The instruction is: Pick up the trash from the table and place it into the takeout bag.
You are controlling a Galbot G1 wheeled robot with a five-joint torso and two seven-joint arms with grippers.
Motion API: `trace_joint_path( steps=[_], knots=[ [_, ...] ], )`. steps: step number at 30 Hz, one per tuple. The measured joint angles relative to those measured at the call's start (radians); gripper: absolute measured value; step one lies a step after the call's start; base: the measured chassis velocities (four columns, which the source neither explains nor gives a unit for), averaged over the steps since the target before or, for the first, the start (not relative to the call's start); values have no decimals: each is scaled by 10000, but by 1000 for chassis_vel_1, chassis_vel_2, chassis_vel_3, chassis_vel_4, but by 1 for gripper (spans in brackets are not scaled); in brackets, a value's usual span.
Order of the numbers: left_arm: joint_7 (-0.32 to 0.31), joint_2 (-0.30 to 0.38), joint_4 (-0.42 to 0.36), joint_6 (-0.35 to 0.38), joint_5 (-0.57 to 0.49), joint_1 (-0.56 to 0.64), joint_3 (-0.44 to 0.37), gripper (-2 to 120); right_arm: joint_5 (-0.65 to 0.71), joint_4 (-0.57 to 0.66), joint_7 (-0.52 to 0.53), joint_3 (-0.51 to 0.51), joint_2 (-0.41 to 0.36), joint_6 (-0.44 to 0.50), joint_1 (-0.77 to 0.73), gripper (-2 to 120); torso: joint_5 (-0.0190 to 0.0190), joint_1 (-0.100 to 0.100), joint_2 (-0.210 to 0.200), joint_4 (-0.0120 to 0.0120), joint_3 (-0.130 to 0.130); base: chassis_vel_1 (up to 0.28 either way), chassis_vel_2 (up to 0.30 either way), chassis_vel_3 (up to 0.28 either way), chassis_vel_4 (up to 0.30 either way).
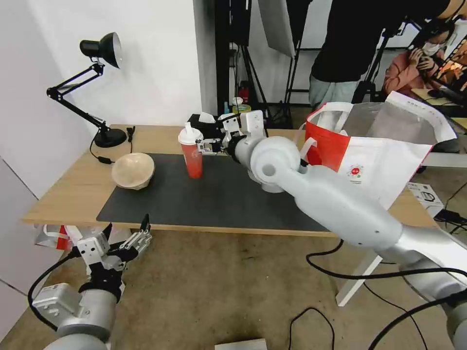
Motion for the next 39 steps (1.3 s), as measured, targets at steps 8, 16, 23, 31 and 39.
trace_joint_path(
  steps=[8, 16, 23, 31, 39],
  knots=[
    [-3, -99, 0, -1, -11, 15, 21, 100, -429, -879, -448, 1, 256, -10, 51, 100, 0, 0, 0, -1, 0, 0, 0, 0, 0],
    [-6, -232, 0, -24, 7, 154, 40, 100, -745, -1279, -872, -80, 409, -44, 51, 100, 1, 0, 0, -1, -1, 0, 0, 0, 0],
    [-13, -337, 0, -33, 58, 163, 48, 100, -796, -1525, -1111, -245, 541, -158, 195, 100, 0, 0, 0, -1, 0, 0, 0, 0, 0],
    [-22, -359, 0, -42, 95, 151, 65, 100, -884, -2045, -1323, -386, 801, -198, 397, 100, 0, 0, -1, -1, 0, 0, 0, 0, 0],
    [-20, -397, 0, -51, 128, 99, 106, 100, -1107, -3060, -1744, -533, 1312, -129, 806, 100, 0, 0, -1, 0, 0, 0, 0, 0, 0]
  ],
)
